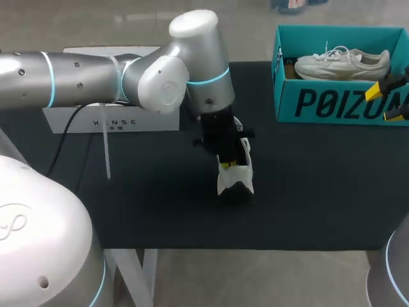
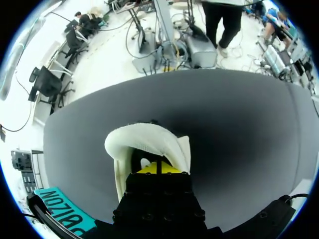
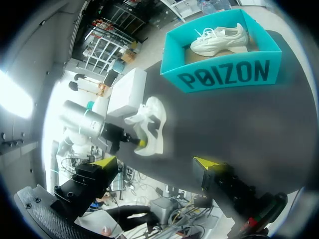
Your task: Take the shoe out of the shoebox, open the shoe tongue, remove and reinsert the insole, then place the shoe into the shoebox
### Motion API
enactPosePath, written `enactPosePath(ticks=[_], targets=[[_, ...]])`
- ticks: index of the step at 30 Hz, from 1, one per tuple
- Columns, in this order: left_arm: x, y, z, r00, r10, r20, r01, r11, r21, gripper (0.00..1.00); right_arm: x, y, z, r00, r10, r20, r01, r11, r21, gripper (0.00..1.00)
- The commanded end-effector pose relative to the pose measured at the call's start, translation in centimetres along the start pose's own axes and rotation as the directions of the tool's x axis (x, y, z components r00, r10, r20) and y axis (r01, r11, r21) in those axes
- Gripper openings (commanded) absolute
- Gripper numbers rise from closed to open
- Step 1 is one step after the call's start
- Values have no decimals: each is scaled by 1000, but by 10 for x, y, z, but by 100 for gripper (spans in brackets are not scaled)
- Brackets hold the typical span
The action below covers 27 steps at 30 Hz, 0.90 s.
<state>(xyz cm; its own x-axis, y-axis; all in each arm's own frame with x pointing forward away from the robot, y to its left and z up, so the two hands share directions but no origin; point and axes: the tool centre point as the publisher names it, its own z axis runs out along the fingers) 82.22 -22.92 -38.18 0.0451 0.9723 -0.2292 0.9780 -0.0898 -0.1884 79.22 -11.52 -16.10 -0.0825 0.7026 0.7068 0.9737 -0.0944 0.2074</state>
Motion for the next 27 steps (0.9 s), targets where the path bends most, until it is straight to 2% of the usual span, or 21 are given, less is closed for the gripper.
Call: enactPosePath(ticks=[1,9,15,20,25,27], targets=[[-4,5,11,999,14,-36,-13,1000,17,0,0,-1,0,1000,1,2,-1,1000,0,100],[-2,13,31,999,23,-47,-22,1000,8,0,0,-1,0,1000,1,2,-1,1000,0,100],[-6,17,44,1000,19,11,-19,1000,3,0,0,-1,0,1000,1,2,-1,1000,0,100],[-10,18,35,1000,7,26,-7,1000,-8,0,0,-1,0,1000,1,2,-1,1000,0,100],[-8,21,13,1000,3,15,-2,998,-66,0,0,-1,0,1000,1,2,-1,1000,0,100],[-4,25,9,1000,16,-14,-18,993,-115,0,0,-1,0,1000,1,2,-1,1000,0,100]])
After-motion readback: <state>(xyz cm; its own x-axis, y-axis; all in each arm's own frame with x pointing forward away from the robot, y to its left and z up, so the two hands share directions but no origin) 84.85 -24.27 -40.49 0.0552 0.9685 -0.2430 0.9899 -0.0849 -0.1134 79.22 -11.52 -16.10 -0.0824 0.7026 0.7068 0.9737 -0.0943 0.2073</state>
